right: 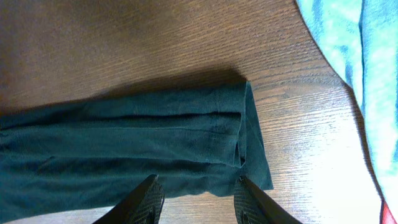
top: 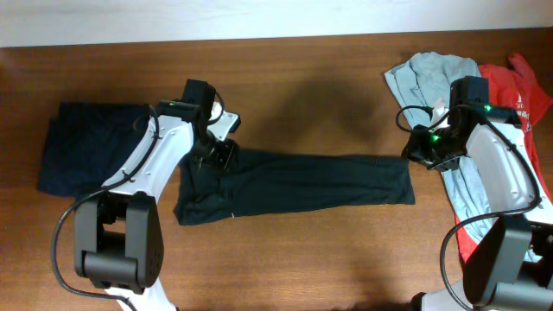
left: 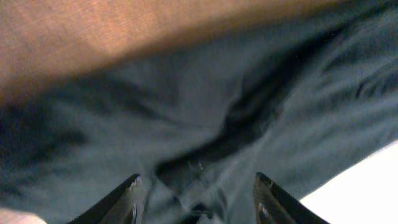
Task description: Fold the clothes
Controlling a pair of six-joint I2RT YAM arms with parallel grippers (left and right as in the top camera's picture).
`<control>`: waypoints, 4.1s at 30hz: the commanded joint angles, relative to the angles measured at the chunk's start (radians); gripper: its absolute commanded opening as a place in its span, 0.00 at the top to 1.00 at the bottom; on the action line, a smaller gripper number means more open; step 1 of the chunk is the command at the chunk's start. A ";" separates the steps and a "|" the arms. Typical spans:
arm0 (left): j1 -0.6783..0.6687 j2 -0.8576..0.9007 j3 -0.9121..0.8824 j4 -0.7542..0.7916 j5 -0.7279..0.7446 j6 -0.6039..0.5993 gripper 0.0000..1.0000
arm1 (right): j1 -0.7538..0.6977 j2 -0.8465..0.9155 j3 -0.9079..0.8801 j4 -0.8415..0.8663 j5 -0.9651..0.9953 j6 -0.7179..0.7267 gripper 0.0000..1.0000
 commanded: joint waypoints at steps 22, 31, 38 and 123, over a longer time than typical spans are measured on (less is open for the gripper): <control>-0.150 0.067 -0.095 -0.111 0.071 0.005 0.99 | -0.003 -0.004 0.003 -0.002 -0.002 0.019 0.57; -0.085 0.053 -0.056 -0.119 -0.003 0.005 0.99 | 0.023 -0.003 -0.098 0.082 -0.006 0.038 0.56; -0.034 0.033 -0.043 -0.048 -0.007 0.005 0.98 | 0.043 0.029 -0.185 0.286 -0.002 0.061 0.64; -0.029 0.078 -0.044 -0.004 -0.109 0.005 0.97 | 0.043 -0.132 -0.211 0.053 0.146 0.061 0.96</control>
